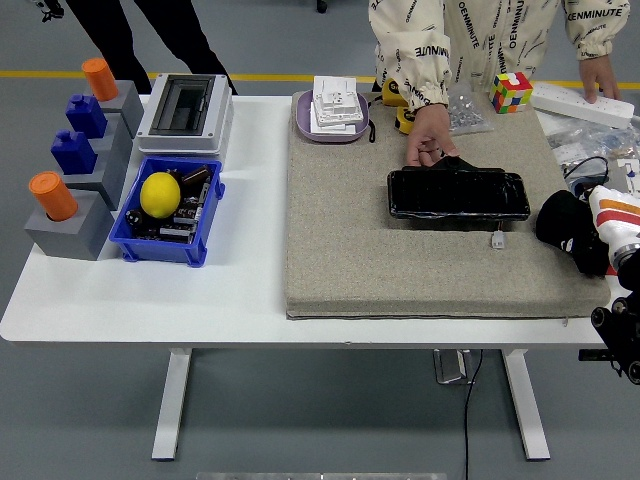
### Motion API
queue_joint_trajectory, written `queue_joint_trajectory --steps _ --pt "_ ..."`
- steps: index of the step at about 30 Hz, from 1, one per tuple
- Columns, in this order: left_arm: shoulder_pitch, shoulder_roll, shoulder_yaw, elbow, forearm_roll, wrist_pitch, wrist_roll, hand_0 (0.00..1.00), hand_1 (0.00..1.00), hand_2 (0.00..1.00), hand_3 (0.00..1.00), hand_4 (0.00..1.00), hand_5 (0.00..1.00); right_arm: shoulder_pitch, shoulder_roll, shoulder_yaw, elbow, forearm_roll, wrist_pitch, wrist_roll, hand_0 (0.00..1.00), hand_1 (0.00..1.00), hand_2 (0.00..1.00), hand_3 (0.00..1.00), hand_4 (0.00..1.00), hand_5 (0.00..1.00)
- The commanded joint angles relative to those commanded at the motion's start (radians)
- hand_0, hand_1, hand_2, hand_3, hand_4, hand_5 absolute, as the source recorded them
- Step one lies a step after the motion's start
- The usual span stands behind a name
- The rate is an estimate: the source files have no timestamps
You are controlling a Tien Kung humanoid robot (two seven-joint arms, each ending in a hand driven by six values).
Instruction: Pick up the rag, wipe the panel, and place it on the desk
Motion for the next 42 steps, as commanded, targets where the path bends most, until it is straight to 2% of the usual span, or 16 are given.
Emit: queue_joint_trajectory --steps 5,6,11,12,17,18,23,24,42 --pt "-0.001 -0.001 0.002 0.000 -0.001 -0.001 0.000 0.643 0.693 0.736 0.564 0.599 0.471 -0.003 0.009 -0.012 -0.008 0.007 0.012 -0.003 0.286 0.364 0.420 0.426 0.998 0.124" --pt "-0.002 -0.001 0.002 0.000 -0.001 -0.001 0.000 0.643 0.694 0.736 0.564 0.598 0.471 -0.003 0.009 -0.013 -0.009 0.010 0.017 -0.003 0.313 0.380 0.444 0.458 0.998 0.182" --pt "-0.004 -0.001 -0.002 0.000 0.002 0.000 0.001 0.643 0.694 0.736 0.564 0.598 0.471 0.010 0.005 -0.012 -0.009 0.024 0.049 0.000 0.313 0.380 0.444 0.458 0.998 0.182" --pt "-0.005 -0.001 -0.003 0.000 0.003 0.000 0.001 0.643 0.693 0.736 0.565 0.598 0.470 0.013 0.004 -0.013 -0.008 0.027 0.055 0.002 0.365 0.421 0.482 0.482 0.998 0.364" --pt "-0.008 -0.003 0.001 0.000 -0.002 0.000 0.000 0.643 0.693 0.736 0.565 0.598 0.470 0.027 0.000 -0.020 -0.005 0.032 0.088 0.001 0.365 0.421 0.482 0.482 0.998 0.364" --pt "-0.008 -0.003 0.001 0.000 -0.003 -0.001 0.000 0.643 0.693 0.736 0.563 0.599 0.471 0.030 -0.001 -0.021 -0.005 0.033 0.094 0.001 0.466 0.505 0.610 0.568 0.998 0.509" --pt "-0.008 -0.004 -0.003 0.000 0.000 0.000 0.001 0.643 0.693 0.736 0.563 0.599 0.471 0.048 -0.005 -0.033 -0.005 0.043 0.109 0.008 0.466 0.505 0.610 0.568 0.998 0.509" --pt "-0.008 -0.004 -0.004 0.000 0.001 0.000 0.001 0.644 0.693 0.736 0.563 0.598 0.471 0.051 -0.007 -0.036 -0.003 0.044 0.111 0.009 0.539 0.554 0.659 0.647 0.998 0.542" --pt "-0.007 -0.004 -0.009 0.000 0.002 0.001 0.000 0.643 0.693 0.737 0.564 0.598 0.472 0.078 -0.053 -0.067 0.028 0.045 0.131 0.017 0.587 0.578 0.678 0.701 0.998 0.561"
